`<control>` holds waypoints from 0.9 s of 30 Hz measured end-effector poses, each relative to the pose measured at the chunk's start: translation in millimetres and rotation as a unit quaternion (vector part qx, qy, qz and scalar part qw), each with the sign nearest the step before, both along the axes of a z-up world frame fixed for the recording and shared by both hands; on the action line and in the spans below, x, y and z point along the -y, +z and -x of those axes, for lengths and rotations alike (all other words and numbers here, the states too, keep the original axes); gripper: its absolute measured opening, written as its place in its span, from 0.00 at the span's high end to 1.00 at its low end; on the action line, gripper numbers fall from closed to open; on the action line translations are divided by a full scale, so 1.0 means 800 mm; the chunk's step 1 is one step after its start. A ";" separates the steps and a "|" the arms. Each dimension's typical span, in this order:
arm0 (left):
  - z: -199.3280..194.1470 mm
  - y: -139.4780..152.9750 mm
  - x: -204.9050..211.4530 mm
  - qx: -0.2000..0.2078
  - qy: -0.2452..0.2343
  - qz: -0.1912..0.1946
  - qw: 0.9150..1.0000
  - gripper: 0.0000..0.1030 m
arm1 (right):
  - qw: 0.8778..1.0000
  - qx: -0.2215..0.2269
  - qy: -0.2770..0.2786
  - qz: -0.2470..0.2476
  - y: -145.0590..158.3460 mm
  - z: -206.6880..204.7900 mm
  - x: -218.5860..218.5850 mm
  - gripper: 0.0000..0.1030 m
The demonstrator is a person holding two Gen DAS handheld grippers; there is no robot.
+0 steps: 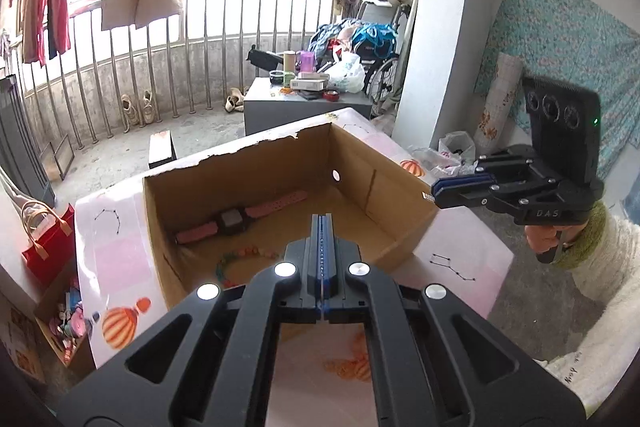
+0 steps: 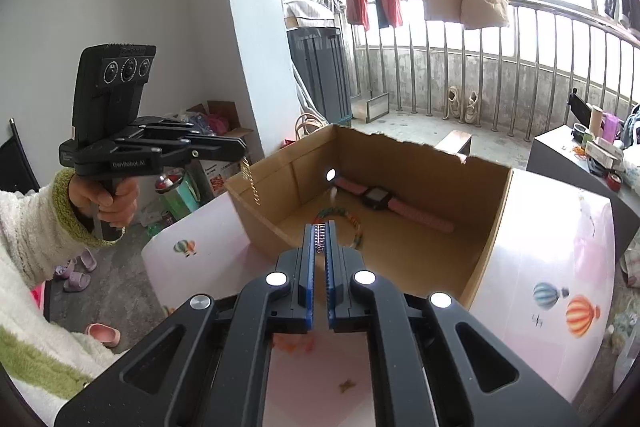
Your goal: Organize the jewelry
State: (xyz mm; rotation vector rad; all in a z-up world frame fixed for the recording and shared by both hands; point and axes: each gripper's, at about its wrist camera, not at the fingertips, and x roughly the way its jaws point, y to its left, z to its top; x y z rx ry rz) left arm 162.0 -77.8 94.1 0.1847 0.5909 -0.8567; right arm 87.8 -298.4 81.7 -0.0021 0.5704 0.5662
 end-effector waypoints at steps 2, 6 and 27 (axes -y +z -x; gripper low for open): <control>-0.028 -0.002 0.020 -0.023 -0.001 -0.012 1.000 1.00 | 1.000 -0.020 -0.005 0.000 0.005 -0.027 0.001 0.95; -0.083 -0.023 0.059 -0.079 0.008 -0.047 0.996 1.00 | 0.997 -0.070 -0.014 -0.004 0.005 -0.085 0.000 0.95; -0.175 -0.081 0.131 -0.147 0.084 -0.164 0.972 0.69 | 0.970 -0.220 -0.083 0.068 -0.051 -0.210 -0.016 0.75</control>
